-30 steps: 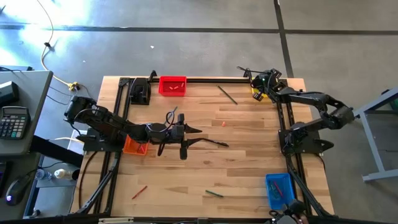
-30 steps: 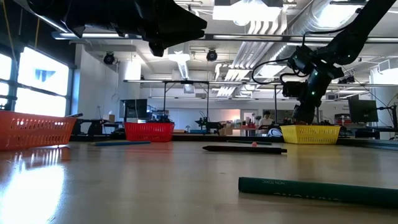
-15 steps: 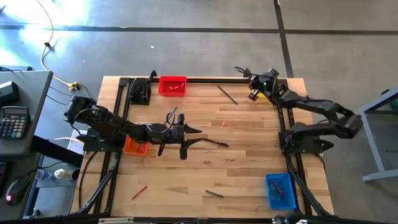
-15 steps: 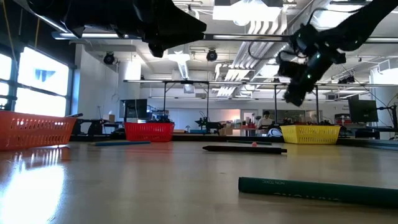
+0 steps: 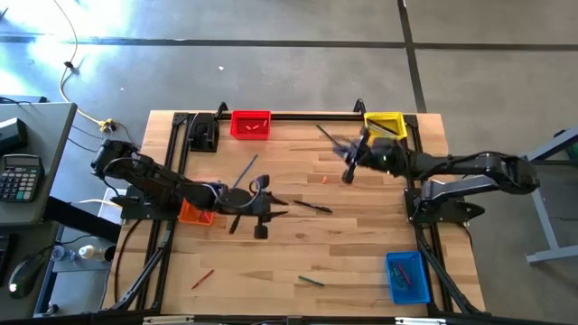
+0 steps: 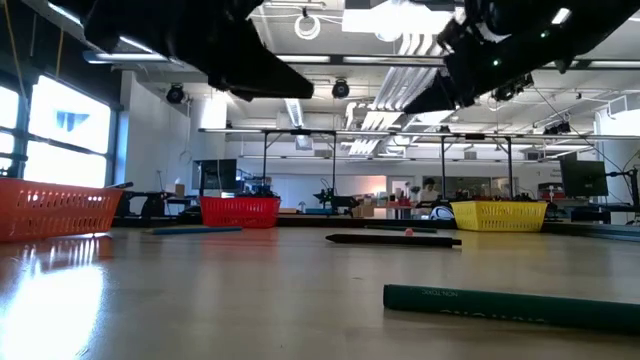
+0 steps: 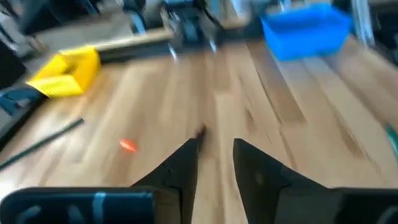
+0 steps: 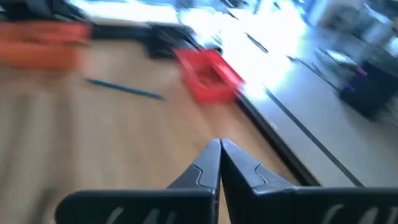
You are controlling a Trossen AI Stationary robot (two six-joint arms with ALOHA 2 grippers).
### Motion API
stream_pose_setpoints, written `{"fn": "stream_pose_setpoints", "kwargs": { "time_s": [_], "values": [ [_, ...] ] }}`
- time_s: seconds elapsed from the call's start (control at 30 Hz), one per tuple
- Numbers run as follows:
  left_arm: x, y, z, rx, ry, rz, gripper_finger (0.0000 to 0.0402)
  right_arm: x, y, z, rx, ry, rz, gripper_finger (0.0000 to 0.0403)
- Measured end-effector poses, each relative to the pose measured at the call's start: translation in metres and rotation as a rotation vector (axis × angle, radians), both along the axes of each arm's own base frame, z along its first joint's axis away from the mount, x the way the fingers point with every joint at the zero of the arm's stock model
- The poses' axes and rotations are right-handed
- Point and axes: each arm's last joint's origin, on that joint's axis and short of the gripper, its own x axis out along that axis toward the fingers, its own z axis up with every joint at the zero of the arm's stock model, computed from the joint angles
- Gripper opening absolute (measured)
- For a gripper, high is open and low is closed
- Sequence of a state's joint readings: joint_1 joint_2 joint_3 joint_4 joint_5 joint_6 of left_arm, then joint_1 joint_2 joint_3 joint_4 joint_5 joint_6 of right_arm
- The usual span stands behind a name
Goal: Sort crayons/erasers/pens/pencils in bins
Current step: Put the red crayon into the blue basket
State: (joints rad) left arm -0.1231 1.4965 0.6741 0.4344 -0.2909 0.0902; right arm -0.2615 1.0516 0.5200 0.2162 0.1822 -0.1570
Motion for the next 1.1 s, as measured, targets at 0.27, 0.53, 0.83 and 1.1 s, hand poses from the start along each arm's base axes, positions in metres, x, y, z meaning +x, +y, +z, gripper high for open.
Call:
{"fn": "stream_pose_setpoints", "kwargs": {
  "time_s": [0.27,0.53,0.83,1.1],
  "values": [
    [-0.013,-0.045,0.019,0.014,0.346,-0.059,0.0052,-0.002,0.049,-0.023,0.019,-0.16,0.2,0.0],
    [-0.037,-0.089,0.023,-0.088,0.51,-0.098,0.004,-0.017,0.07,-0.049,0.045,-0.183,0.172,0.0],
    [-0.075,-0.124,0.022,-0.282,0.661,0.057,0.0077,-0.022,0.089,-0.051,0.092,-0.216,0.227,0.0],
    [-0.098,-0.149,0.012,-0.579,0.825,0.219,0.013,-0.023,0.099,-0.047,0.038,-0.246,0.237,0.0]
  ]
}}
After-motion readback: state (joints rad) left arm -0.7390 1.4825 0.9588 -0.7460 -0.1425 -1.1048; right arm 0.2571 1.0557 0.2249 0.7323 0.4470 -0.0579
